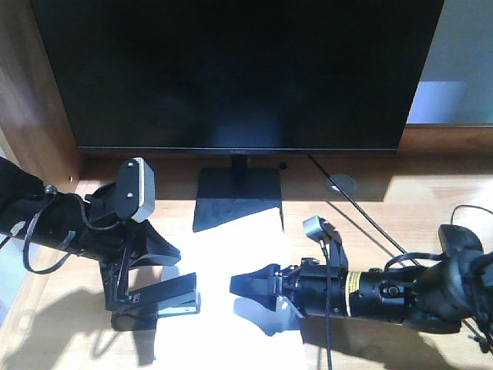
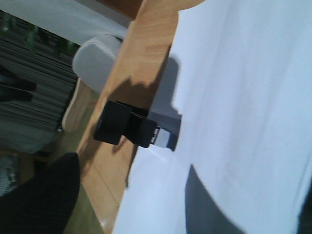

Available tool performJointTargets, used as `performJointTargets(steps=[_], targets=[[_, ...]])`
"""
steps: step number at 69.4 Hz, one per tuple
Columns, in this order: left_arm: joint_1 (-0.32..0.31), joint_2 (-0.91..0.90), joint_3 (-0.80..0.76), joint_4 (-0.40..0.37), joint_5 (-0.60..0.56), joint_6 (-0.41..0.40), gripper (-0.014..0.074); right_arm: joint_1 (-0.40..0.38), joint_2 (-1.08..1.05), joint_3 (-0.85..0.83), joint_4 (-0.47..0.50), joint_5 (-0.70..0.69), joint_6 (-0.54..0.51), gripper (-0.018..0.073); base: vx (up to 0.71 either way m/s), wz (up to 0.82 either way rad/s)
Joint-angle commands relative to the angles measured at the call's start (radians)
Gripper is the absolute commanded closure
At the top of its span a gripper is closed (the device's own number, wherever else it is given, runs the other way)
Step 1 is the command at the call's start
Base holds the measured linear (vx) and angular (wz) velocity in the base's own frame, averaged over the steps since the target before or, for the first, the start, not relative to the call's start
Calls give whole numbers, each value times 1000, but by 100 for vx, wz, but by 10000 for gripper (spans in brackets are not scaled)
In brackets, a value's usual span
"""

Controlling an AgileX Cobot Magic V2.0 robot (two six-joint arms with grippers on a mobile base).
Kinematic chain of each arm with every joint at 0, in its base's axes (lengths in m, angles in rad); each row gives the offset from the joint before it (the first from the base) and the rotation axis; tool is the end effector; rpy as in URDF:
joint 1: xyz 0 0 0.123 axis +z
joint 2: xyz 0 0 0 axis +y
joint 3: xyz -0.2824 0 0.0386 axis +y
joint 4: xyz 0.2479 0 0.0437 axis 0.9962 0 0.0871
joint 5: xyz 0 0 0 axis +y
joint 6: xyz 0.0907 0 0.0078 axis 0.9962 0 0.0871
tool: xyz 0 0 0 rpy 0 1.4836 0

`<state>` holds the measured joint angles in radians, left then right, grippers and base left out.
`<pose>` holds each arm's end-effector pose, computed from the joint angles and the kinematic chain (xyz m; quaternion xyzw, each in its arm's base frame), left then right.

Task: Grab stapler and paper to desk for stapling
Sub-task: 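Open both grippers and lift them away from the paper and stapler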

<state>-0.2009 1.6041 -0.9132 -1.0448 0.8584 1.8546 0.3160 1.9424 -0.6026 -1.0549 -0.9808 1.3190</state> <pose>0.2783 -0.1175 0.2174 0.5832 0.7084 -0.2327 0.3224 0.2543 0.1523 0.1043 -0.0865 0.8322 0.4932 0.2381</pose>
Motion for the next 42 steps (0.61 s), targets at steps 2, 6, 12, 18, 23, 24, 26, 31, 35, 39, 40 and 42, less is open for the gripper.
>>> performJointTargets(steps=[2,6,12,18,23,24,26,31,35,39,40,42], targets=[[-7,-39,-17,-46,20,-35,603,-8,-113,-13,-10,94,-31,-10,0,0],[-7,-39,-17,-45,13,-54,603,-8,-150,-13,-20,172,-43,-10,0,0],[-7,-39,-17,-33,-13,-104,603,-8,-212,-13,-38,301,-63,-10,0,0],[-7,-40,-17,18,-61,-188,603,-8,-278,-13,-54,434,-65,1,0,0],[-7,-44,-17,81,-102,-272,603,-8,-336,-13,-61,543,-65,27,0,0],[-7,-44,-17,97,-111,-290,603,-8,-342,-13,-61,563,-65,30,0,0],[-7,-50,-17,126,-129,-325,603,-8,-372,-13,-63,603,-65,46,0,0],[-7,-67,-17,218,-181,-428,603,-8,-431,-13,-75,706,-65,103,0,0],[-7,-87,-17,287,-224,-494,603,-8,-476,-13,-88,768,-65,157,0,0],[-7,-112,-17,356,-268,-582,603,-8,-524,-13,-89,843,-65,230,0,0],[-7,-117,-17,373,-279,-603,603,-8,-529,-13,-89,851,-65,239,0,0],[-7,-126,-17,408,-299,-647,603,-8,-554,-13,-90,890,-65,275,0,0]])
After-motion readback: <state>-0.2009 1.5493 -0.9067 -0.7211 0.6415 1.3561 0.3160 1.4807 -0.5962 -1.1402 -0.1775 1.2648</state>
